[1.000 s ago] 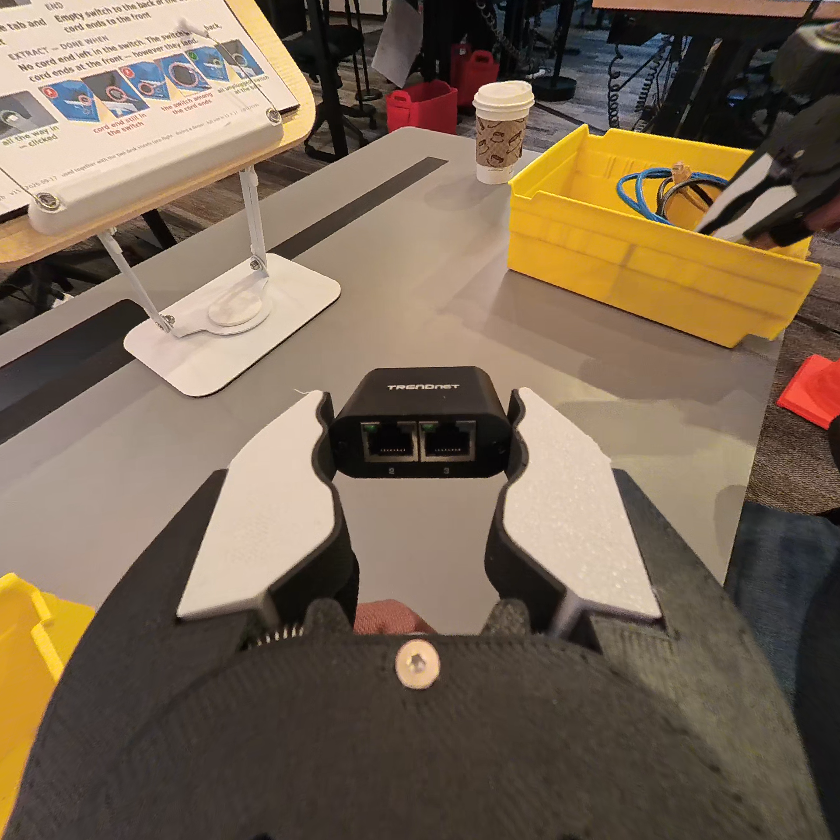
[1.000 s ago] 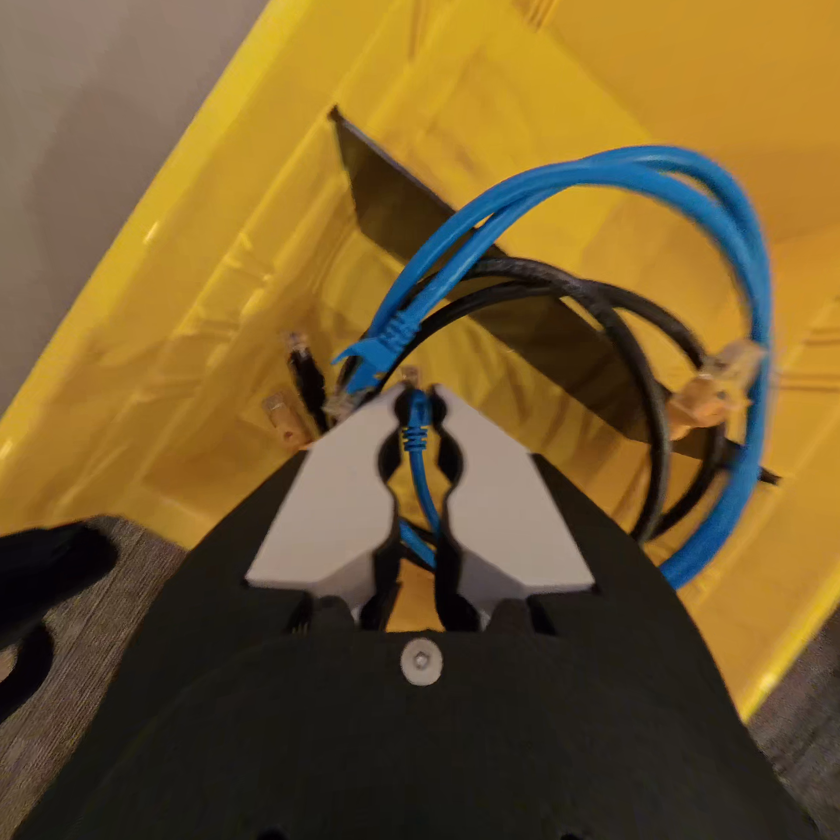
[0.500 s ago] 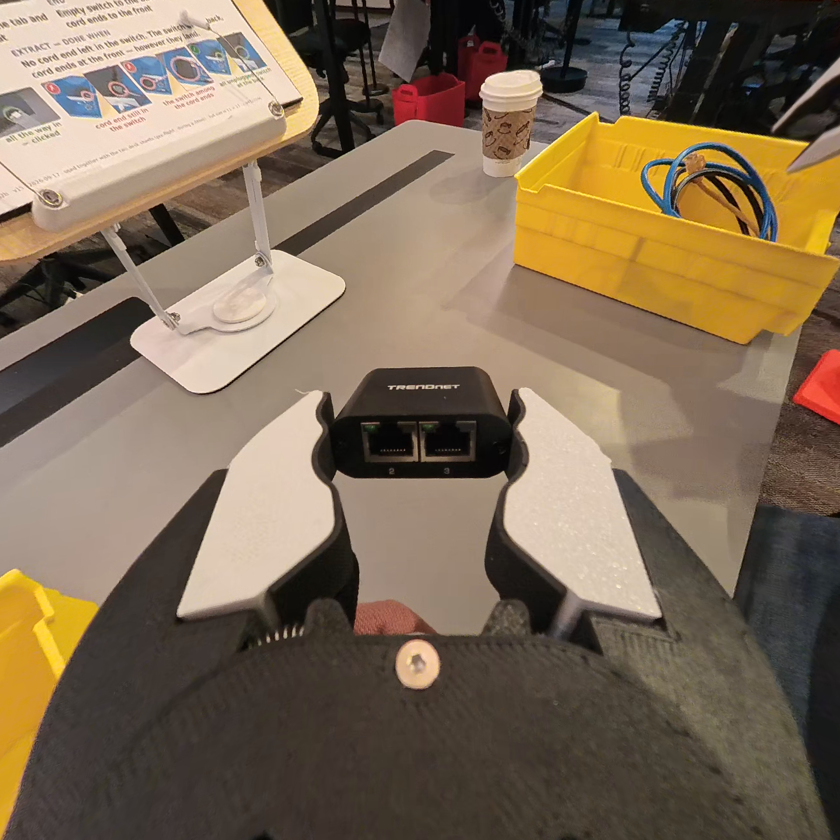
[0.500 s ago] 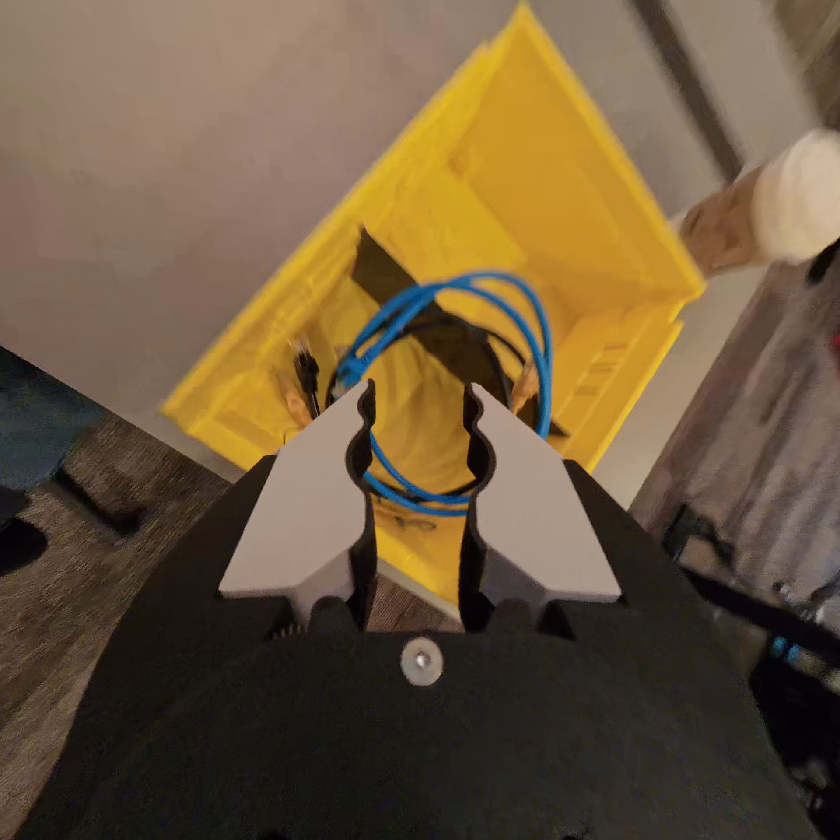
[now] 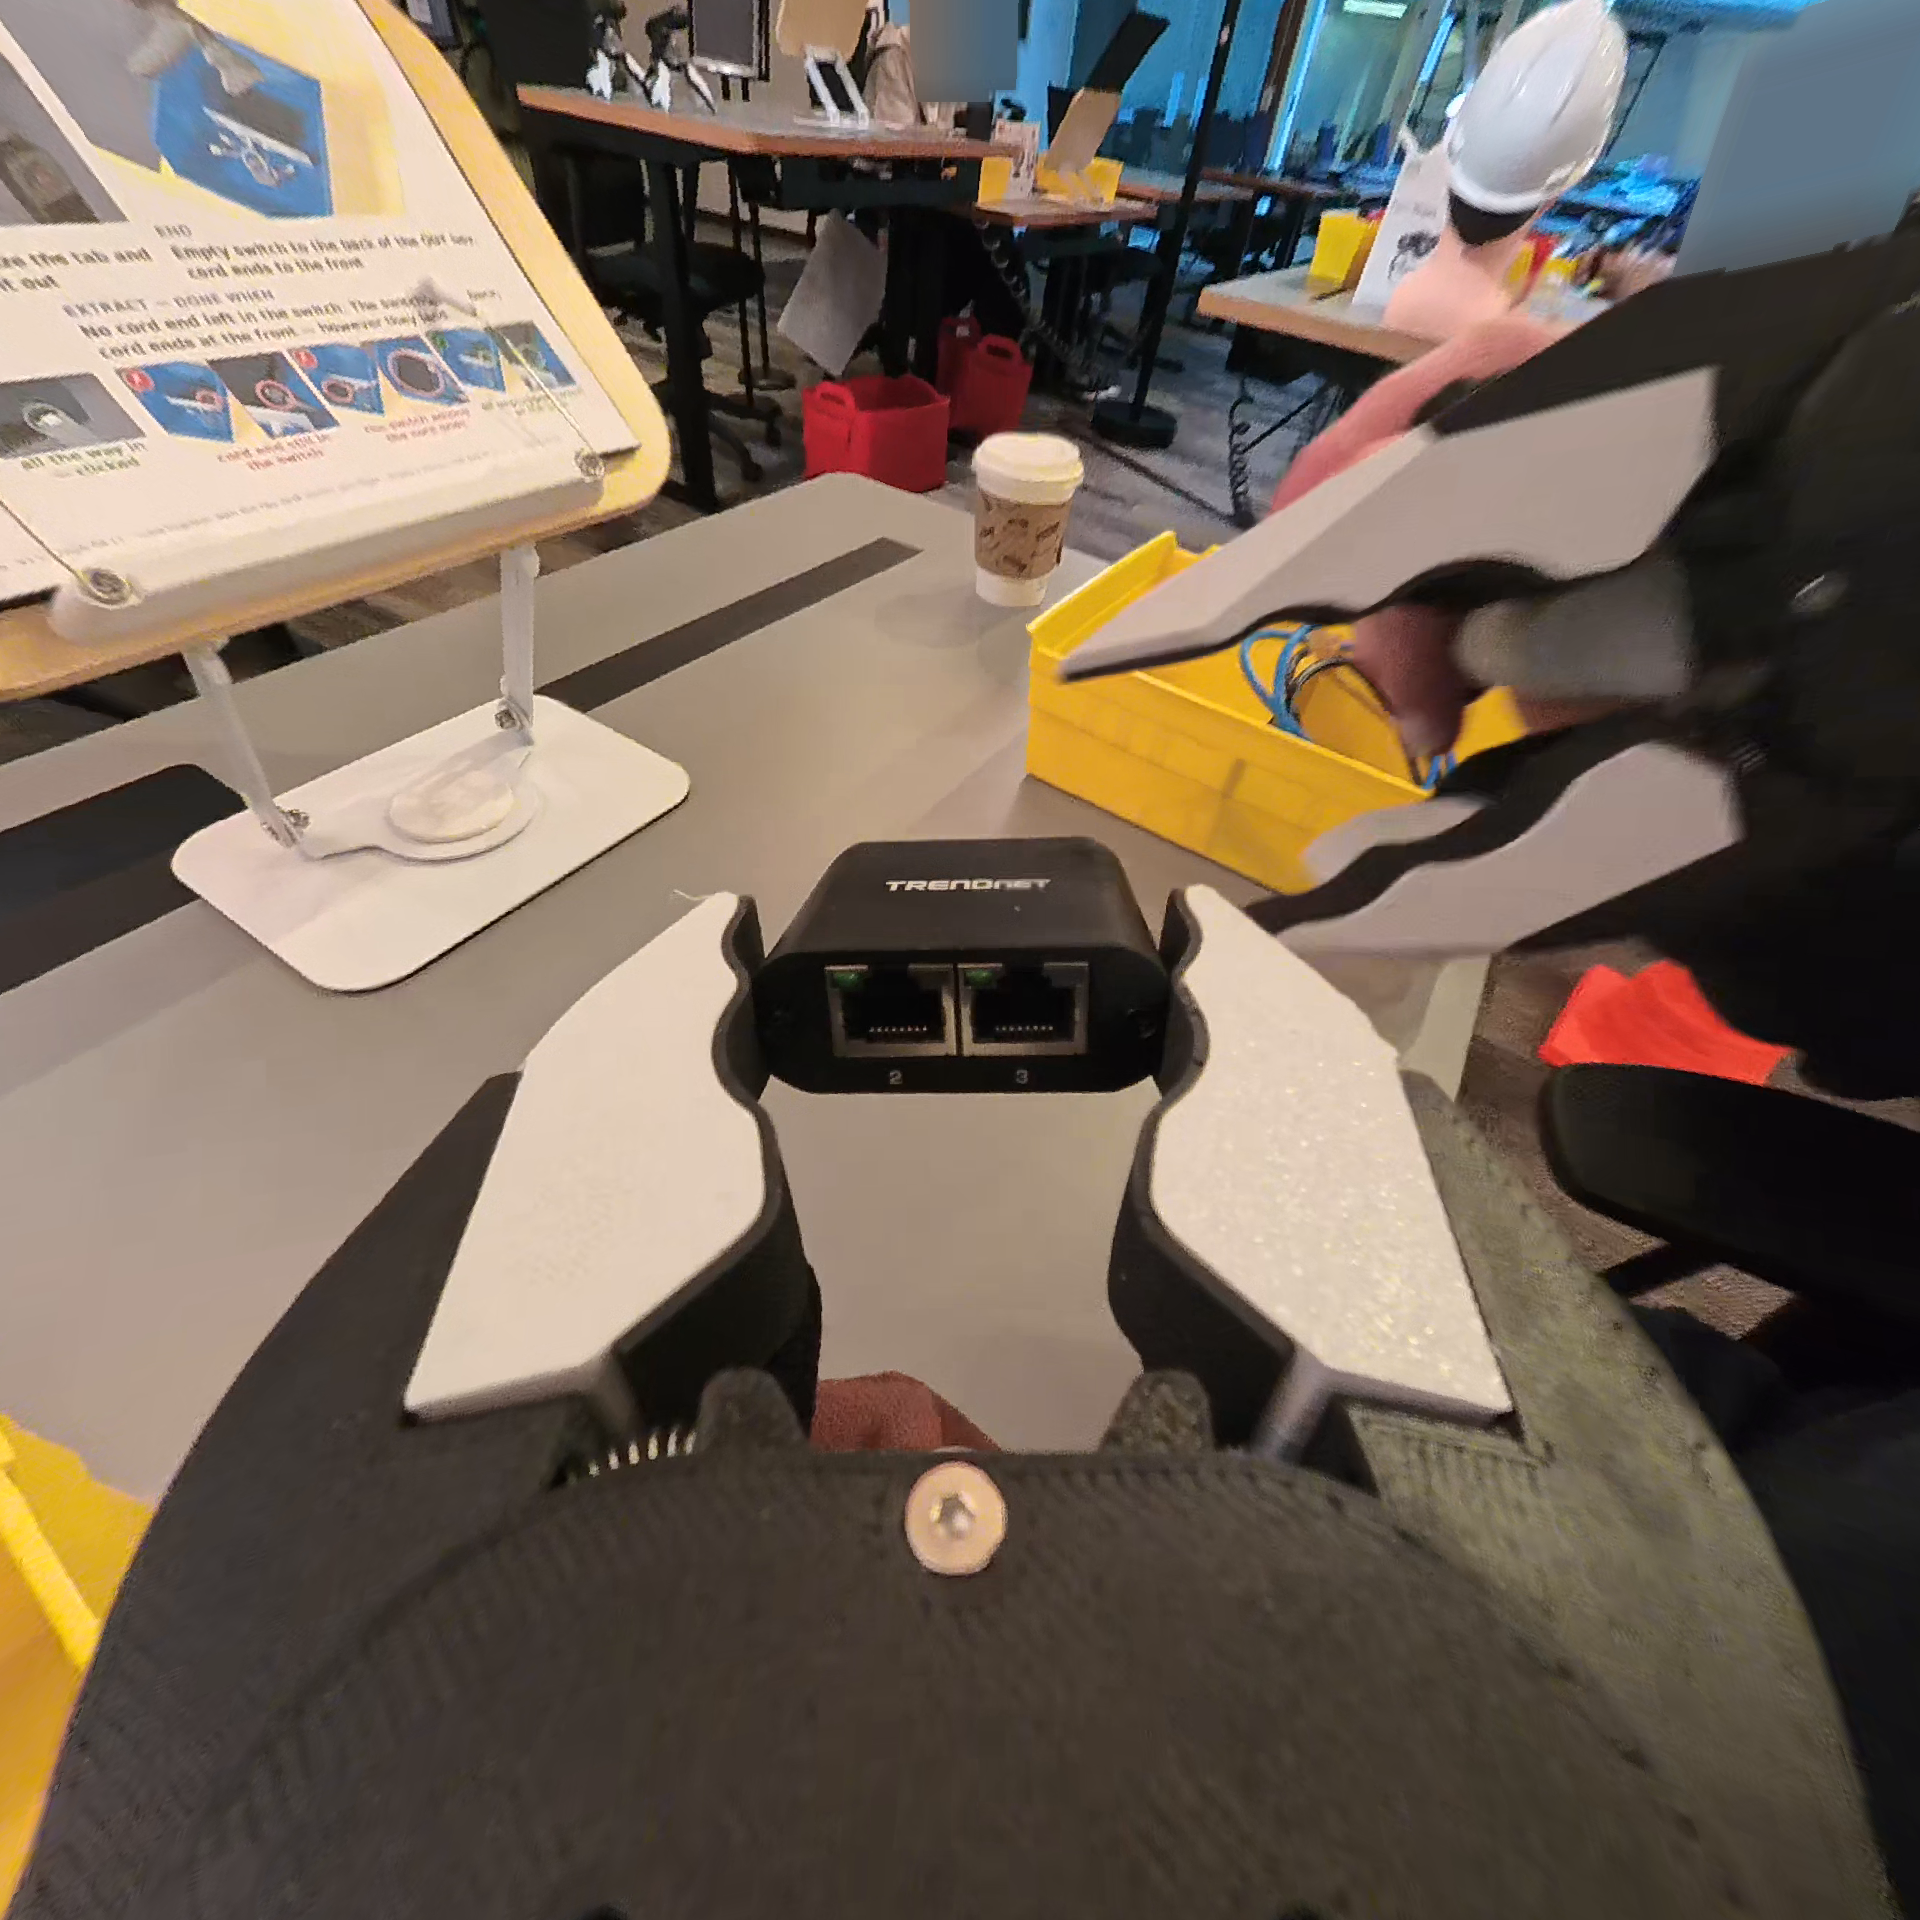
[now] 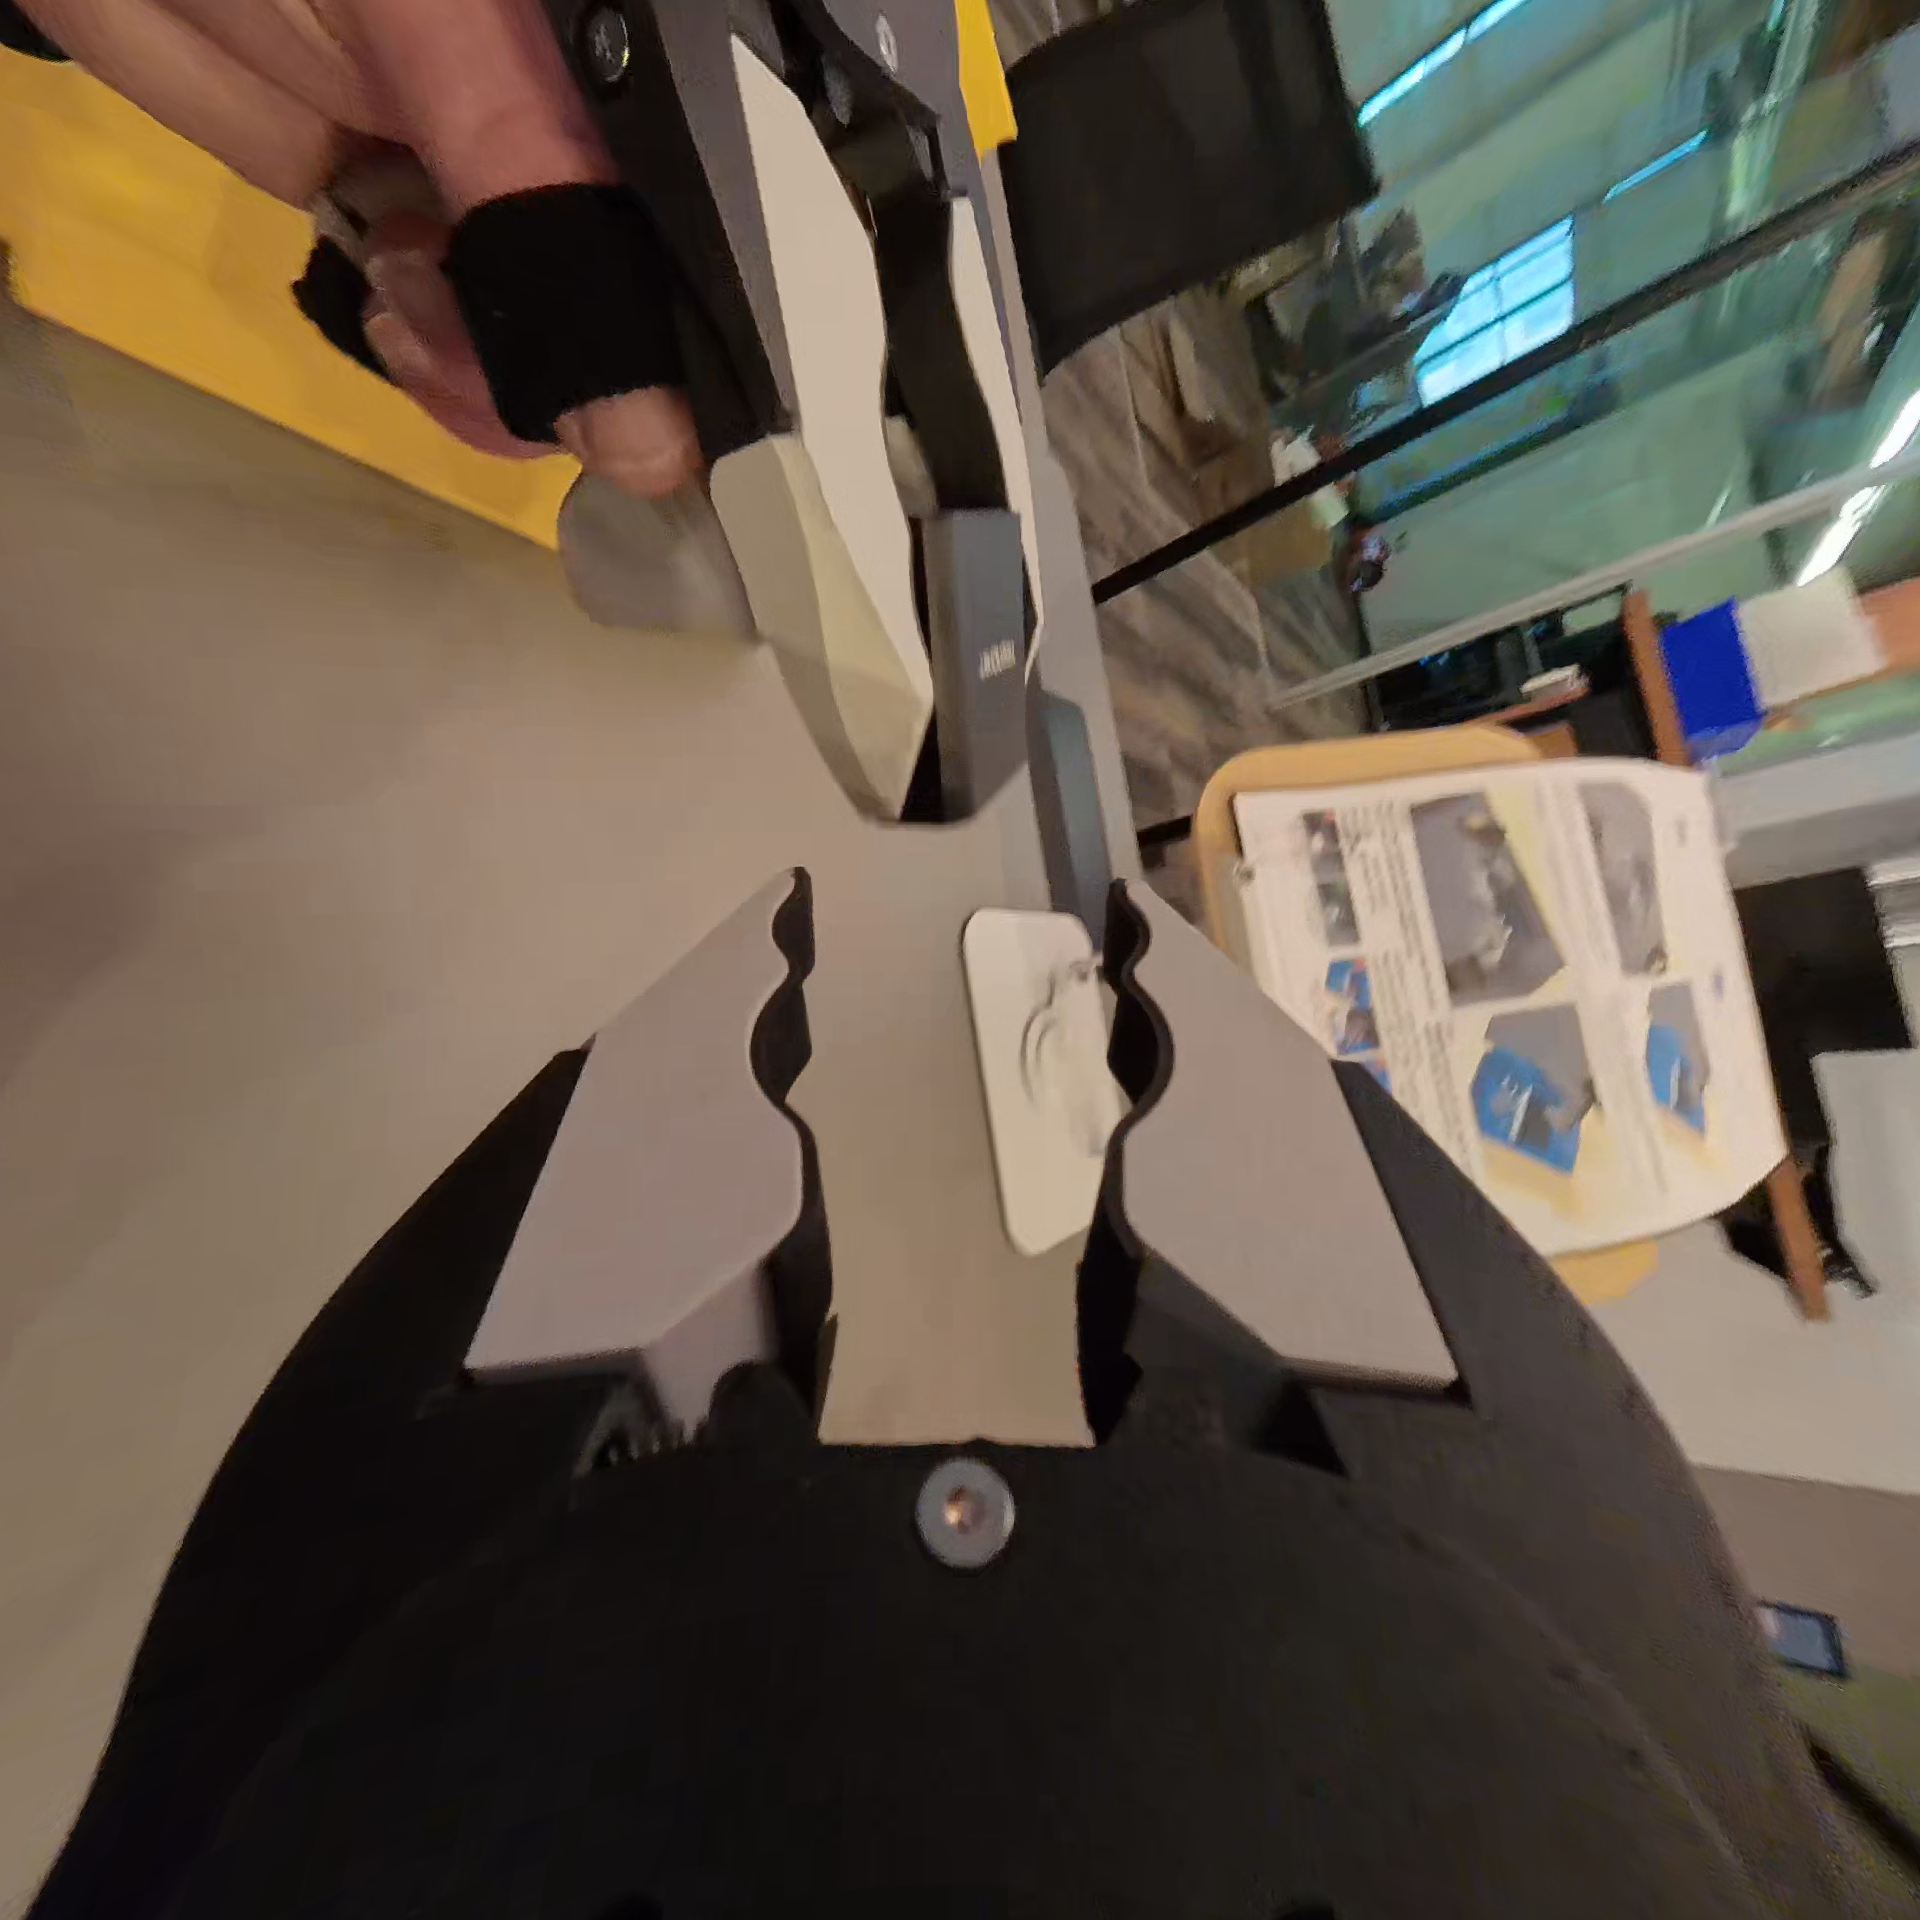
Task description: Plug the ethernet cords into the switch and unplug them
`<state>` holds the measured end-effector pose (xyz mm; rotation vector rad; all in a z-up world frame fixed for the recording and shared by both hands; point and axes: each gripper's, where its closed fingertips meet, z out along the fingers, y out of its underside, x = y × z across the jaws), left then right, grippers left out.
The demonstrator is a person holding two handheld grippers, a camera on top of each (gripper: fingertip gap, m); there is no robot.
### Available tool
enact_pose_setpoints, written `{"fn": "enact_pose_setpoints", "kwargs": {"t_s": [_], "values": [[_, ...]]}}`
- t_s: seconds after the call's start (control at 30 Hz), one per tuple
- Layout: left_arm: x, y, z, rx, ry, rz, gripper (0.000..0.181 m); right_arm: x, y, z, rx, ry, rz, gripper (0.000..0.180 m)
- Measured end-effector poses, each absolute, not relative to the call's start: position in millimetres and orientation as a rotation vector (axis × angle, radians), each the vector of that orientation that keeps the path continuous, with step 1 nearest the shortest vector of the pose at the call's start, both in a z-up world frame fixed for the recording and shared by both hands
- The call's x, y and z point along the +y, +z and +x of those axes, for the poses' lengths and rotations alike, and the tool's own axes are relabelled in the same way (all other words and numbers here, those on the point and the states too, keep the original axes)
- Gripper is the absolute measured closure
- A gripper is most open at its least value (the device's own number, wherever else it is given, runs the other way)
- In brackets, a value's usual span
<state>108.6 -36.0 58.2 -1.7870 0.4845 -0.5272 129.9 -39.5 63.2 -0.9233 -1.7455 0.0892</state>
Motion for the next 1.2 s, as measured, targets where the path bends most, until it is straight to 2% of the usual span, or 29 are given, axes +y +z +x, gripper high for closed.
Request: {"fn": "enact_pose_setpoints", "kwargs": {"t_s": [0.1, 0.27, 0.37, 0.47, 0.93, 1.2], "values": [[-39.7, 67.3, 104.4, 0.49, -0.534, -1.774, 0.108, -45.7, 61.3, 97.3, -1.758, 0.082, -0.831, 0.12], [-46.6, 67.6, 112.1, 0.516, -0.617, -1.778, 0.108, -56.3, 55.5, 70.0, -1.745, 0.044, -0.73, 0.125], [-47.9, 59.4, 114.6, 0.519, -0.636, -1.799, 0.108, -55.4, 58.5, 66.0, -1.69, 0.029, -0.711, 0.146], [-48.9, 55.0, 116.3, 0.478, -0.715, -1.814, 0.108, -55.3, 59.2, 64.5, -1.657, -0.02, -0.67, 0.156], [-57.3, 56.8, 111.2, 0.455, -0.816, -1.825, 0.108, -61.3, 60.6, 56.7, -1.648, 0.035, -0.63, 0.156], [-64.4, 68.3, 102.5, 0.448, -0.935, -1.757, 0.117, -53.0, 68.0, 59.8, -1.606, 0.109, -0.682, 0.157]]}}
